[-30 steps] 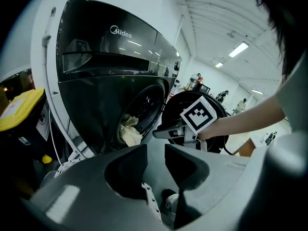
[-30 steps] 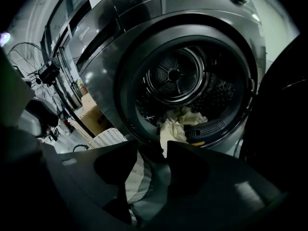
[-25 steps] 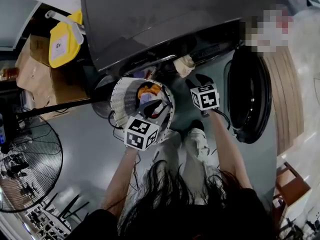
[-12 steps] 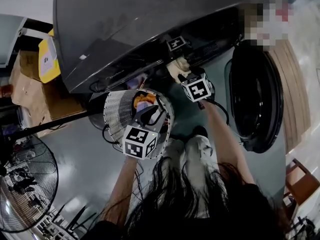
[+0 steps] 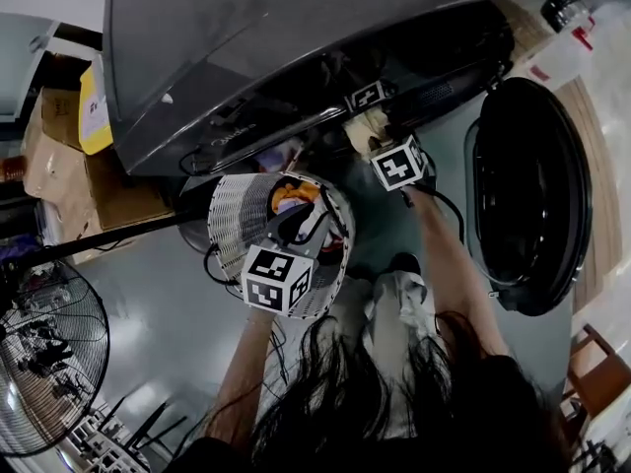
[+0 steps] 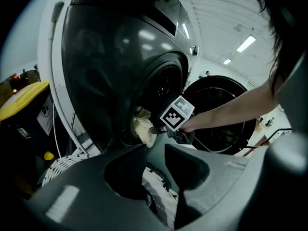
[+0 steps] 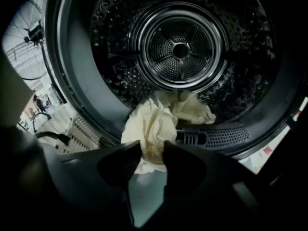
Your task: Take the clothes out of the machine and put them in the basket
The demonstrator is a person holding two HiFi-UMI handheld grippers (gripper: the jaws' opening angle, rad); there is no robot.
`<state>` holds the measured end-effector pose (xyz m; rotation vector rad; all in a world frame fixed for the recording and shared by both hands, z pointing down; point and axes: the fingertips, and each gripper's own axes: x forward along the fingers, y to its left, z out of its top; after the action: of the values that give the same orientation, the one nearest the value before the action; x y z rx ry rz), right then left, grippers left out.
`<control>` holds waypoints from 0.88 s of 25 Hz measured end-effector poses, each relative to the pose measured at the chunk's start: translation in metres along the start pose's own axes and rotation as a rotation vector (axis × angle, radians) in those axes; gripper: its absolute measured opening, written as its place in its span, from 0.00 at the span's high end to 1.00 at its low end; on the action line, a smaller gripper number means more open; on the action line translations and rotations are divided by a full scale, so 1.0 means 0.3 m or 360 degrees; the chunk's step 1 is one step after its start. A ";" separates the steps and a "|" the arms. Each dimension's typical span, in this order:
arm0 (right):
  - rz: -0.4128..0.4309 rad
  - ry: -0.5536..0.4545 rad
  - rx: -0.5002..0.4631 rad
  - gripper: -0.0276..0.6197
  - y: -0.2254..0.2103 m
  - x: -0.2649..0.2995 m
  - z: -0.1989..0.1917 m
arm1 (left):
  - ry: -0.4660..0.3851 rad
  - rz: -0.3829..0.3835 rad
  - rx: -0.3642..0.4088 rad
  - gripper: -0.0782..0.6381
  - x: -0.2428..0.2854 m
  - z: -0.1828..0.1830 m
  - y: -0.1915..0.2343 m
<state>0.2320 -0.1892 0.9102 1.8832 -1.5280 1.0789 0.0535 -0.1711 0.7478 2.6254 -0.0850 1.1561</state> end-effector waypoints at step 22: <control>0.0339 -0.0489 0.0507 0.89 0.188 -0.693 0.120 | 0.0073 -0.0082 0.0156 0.73 -0.148 0.139 -0.202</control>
<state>0.1742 -0.1114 0.7146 2.2228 -1.8513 1.2311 0.0629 -0.1264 0.6748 2.6668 0.0491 1.2315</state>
